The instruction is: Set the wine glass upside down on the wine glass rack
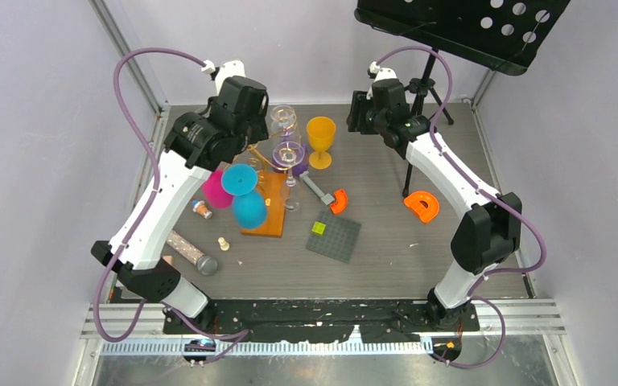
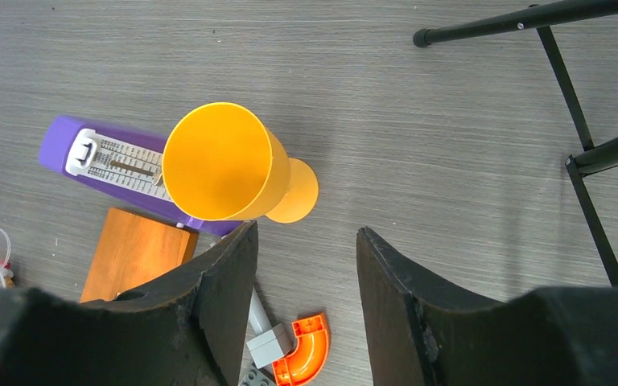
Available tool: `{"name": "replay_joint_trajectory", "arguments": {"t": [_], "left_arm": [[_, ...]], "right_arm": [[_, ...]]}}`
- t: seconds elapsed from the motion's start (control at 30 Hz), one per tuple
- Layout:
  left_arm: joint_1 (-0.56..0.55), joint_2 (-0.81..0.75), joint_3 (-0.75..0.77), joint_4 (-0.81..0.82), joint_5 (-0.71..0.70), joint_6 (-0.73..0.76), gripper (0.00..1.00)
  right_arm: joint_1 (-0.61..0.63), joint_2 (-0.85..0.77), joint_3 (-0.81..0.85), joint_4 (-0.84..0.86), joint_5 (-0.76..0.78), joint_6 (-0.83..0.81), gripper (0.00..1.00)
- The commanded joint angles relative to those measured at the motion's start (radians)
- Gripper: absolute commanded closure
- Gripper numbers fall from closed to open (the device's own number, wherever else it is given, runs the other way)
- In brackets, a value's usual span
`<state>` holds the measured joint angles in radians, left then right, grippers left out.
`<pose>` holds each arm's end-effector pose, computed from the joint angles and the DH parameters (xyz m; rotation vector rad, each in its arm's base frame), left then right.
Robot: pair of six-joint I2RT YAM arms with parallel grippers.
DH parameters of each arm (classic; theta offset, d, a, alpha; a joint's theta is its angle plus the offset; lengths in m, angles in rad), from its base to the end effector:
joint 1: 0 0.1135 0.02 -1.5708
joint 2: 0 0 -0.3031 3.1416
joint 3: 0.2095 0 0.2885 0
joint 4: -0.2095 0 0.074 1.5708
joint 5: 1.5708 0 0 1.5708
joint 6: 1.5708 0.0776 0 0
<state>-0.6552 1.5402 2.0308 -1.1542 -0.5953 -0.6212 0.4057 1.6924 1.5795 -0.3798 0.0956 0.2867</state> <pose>0.2963 -0.1728 0.5172 -0.2762 2.0891 -0.0918 0.4414 0.1815 0.3706 -0.0642 2.0764 0.3280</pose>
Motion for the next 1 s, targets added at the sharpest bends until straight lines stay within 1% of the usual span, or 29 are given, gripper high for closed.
{"name": "replay_joint_trajectory", "arguments": {"t": [0.0,0.2,0.33,0.6,0.97], "left_arm": [[-0.009,0.008,0.036,-0.006,-0.05,-0.015,0.53],[-0.013,0.014,0.011,-0.01,-0.085,-0.027,0.56],[-0.013,0.015,-0.006,-0.014,-0.119,-0.06,0.59],[-0.014,0.014,-0.037,-0.015,-0.17,-0.1,0.59],[-0.014,0.039,-0.054,0.004,-0.177,-0.104,0.59]], "right_arm": [[-0.002,-0.067,-0.004,0.052,0.014,-0.015,0.45],[-0.001,-0.065,-0.007,0.056,0.009,-0.022,0.45],[-0.001,-0.065,-0.006,0.058,0.006,-0.027,0.45],[-0.001,-0.062,-0.006,0.059,0.003,-0.037,0.45],[0.0,-0.063,-0.01,0.059,0.003,-0.044,0.45]]}}
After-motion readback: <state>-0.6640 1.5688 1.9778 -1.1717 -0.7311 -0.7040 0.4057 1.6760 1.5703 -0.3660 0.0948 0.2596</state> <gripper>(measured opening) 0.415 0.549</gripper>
